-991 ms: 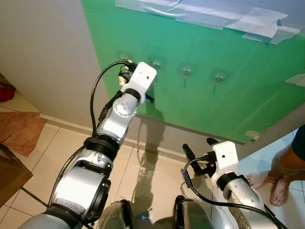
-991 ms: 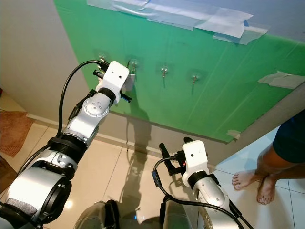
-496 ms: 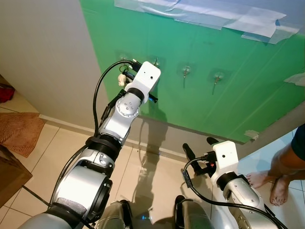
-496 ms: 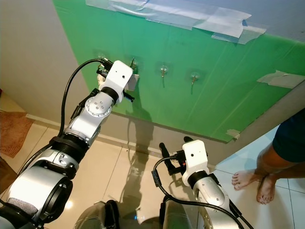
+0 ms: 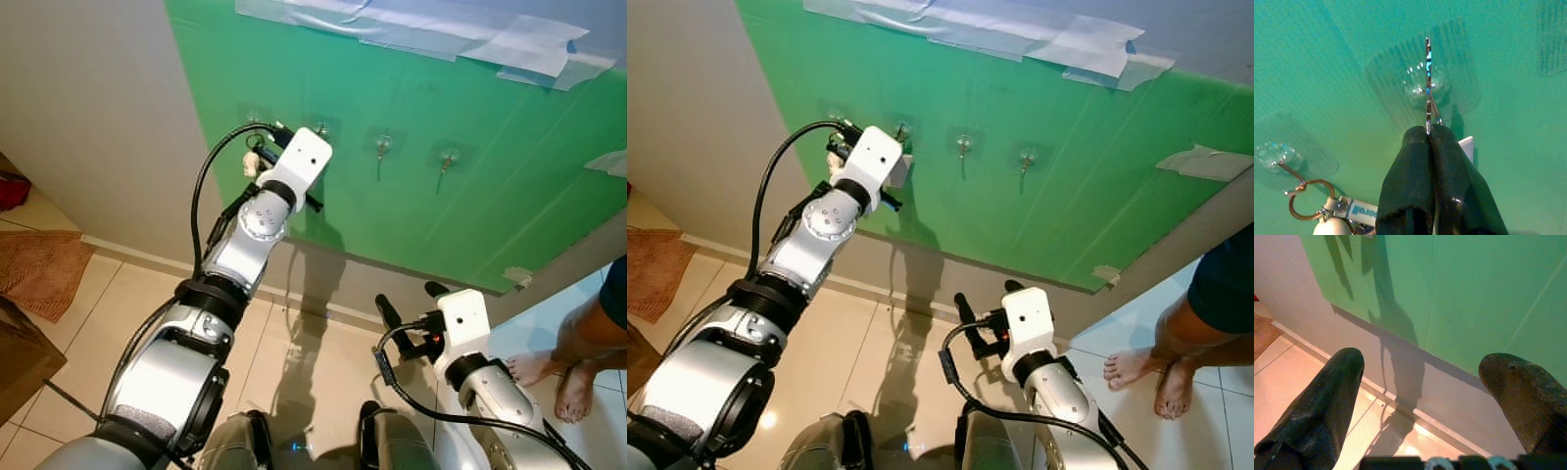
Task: Hang keys on a hook
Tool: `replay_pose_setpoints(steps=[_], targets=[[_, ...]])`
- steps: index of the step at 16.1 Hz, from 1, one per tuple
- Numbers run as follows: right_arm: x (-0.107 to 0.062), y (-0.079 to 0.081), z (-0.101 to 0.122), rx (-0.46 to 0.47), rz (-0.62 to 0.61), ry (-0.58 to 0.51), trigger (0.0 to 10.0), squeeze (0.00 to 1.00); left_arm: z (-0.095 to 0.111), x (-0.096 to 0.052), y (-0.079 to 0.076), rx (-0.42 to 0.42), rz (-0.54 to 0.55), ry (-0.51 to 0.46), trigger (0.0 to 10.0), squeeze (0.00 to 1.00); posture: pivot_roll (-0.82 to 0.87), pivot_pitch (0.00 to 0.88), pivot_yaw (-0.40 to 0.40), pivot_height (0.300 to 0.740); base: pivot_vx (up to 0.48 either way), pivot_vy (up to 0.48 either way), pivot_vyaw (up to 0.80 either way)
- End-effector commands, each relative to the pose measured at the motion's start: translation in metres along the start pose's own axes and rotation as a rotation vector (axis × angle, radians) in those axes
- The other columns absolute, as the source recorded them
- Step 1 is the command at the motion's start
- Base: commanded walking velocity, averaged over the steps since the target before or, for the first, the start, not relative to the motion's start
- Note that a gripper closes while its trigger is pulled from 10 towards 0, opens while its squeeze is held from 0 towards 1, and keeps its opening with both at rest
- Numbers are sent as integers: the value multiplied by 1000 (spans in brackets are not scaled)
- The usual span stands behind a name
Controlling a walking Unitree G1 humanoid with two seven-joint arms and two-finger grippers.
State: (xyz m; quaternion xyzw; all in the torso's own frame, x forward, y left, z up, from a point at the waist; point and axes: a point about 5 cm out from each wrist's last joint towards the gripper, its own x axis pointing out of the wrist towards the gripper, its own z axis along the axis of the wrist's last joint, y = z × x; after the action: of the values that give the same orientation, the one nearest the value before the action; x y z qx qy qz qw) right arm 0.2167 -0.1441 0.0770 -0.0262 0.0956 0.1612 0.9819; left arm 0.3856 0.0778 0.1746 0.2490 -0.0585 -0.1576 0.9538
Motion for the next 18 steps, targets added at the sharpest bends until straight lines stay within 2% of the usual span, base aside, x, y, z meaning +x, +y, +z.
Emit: replay_pose_setpoints(steps=[1, 8, 12, 18], targets=[[-1, -1, -4, 9, -7, 13, 10000, 0, -6, -2, -6, 18, -29, 27, 0, 0, -264, 189, 16, 710, 0, 0, 0], [-1, -3, -8, 12, -9, 20, 10000, 0, -10, -4, -10, 55, -51, 38, 0, 0, -265, 194, 16, 710, 0, 0, 0], [-3, -3, -10, 13, -7, 21, 10000, 0, -6, -5, -13, 131, -84, 2, 0, 0, -264, 197, 15, 710, 0, 0, 0], [-2, -1, -6, 13, -6, 15, 10000, 0, -7, -4, -9, 117, -58, 10, 0, 0, -264, 200, 14, 710, 0, 0, 0]])
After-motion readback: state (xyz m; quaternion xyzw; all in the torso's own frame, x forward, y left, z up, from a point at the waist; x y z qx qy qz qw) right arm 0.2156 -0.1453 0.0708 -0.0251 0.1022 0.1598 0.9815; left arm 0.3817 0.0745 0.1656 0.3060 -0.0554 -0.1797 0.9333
